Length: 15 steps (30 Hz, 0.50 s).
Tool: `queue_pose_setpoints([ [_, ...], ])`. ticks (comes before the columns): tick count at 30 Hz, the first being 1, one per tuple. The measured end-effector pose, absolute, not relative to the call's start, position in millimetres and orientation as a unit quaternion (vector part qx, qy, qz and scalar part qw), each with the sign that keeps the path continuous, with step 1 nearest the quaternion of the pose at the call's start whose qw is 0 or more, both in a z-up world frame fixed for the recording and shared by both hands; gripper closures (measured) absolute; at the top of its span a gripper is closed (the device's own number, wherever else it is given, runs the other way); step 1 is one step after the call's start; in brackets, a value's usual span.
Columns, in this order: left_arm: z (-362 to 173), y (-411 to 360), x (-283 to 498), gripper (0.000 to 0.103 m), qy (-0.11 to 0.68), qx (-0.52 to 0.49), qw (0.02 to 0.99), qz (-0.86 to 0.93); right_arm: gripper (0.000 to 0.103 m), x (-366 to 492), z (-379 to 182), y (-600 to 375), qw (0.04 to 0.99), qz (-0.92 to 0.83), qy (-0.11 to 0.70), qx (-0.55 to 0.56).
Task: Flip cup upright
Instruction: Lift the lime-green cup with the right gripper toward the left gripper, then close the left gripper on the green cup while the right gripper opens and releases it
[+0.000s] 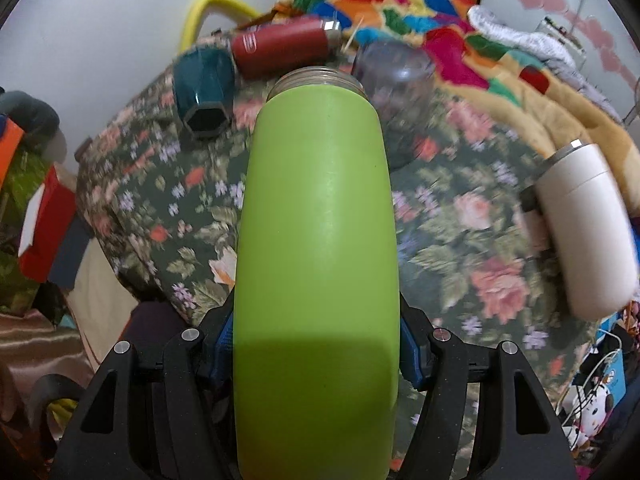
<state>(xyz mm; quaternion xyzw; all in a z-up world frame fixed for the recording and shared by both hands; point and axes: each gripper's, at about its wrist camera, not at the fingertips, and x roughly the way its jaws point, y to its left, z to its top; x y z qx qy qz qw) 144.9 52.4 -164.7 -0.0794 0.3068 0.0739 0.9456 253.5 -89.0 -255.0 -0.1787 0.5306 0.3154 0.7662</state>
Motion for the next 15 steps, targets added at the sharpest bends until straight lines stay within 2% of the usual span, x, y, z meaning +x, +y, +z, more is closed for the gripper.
queue_pose_setpoints([
  [9,-190.7,65.4,161.3,0.0,0.341,-0.107,0.931,0.075,0.042,253.5,-270.5,-76.8,0.752,0.318,0.535,-0.215],
  [15,-203.9,69.9,169.2,0.0,0.364,-0.127,0.92,0.068,0.041,259.0,-270.8,-79.7,0.746,0.326,0.546,-0.201],
])
